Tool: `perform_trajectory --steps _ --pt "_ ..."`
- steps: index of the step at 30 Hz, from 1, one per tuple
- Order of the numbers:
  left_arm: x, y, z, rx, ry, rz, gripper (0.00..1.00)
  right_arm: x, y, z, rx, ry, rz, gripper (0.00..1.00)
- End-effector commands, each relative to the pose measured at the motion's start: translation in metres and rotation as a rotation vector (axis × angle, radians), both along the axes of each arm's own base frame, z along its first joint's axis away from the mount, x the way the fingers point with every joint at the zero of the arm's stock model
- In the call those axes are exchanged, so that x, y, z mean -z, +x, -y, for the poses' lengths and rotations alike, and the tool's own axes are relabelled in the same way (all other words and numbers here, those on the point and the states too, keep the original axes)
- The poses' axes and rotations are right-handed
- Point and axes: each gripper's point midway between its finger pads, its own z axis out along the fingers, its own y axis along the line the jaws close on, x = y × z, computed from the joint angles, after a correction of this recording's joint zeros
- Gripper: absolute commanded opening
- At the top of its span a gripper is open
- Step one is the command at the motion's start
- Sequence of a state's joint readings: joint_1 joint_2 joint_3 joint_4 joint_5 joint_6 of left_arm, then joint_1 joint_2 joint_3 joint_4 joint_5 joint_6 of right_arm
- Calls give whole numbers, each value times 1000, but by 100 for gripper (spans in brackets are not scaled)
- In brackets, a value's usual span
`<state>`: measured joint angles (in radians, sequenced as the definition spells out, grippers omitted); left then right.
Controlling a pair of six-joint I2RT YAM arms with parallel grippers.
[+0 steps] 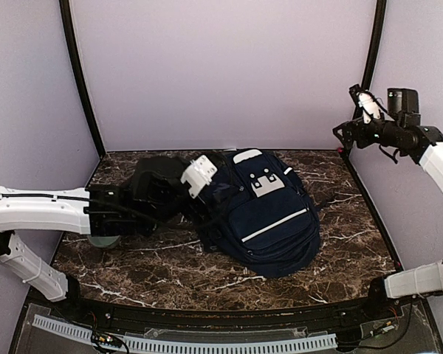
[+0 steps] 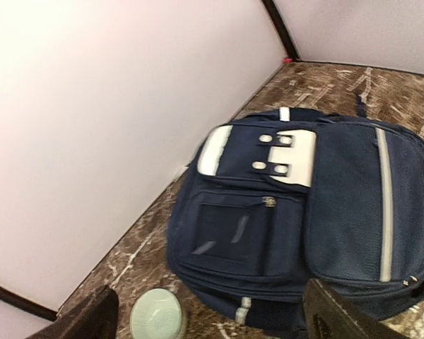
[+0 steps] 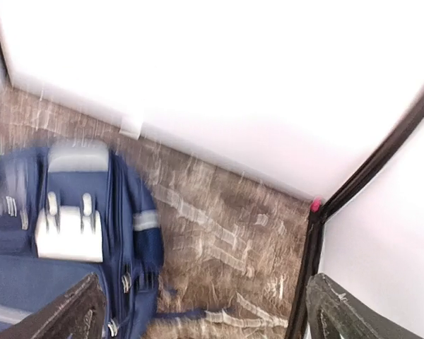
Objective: Pack the student bag
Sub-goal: Reset both arms
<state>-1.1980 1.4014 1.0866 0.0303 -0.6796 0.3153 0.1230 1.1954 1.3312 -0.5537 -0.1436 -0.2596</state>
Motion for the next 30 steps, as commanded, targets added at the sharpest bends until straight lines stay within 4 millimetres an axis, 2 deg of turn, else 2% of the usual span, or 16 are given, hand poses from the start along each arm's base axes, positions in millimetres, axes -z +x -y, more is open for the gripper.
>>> perform_trajectory --steps 1,3,4,8,10,15,22,30 --pt "-32 43 -82 -281 -164 -49 99 -31 -12 7 97 243 176 100" --pt "-39 58 -131 -482 -319 -32 99 -28 -18 9 117 329 215 100" --pt "-32 65 -167 -506 -438 -14 99 7 -17 10 134 322 145 100" --pt "-29 57 -184 -509 -452 74 99 27 -21 16 126 331 138 100" --pt "-31 54 -193 -533 -466 101 99 31 -23 19 123 344 130 100" --pt "-34 51 -199 -534 -447 142 99 32 -23 21 113 374 118 100" --pt "-25 55 -187 -502 -406 72 99 29 -22 23 115 378 113 100" --pt "-22 55 -185 -500 -398 64 99 36 -21 18 88 383 96 100"
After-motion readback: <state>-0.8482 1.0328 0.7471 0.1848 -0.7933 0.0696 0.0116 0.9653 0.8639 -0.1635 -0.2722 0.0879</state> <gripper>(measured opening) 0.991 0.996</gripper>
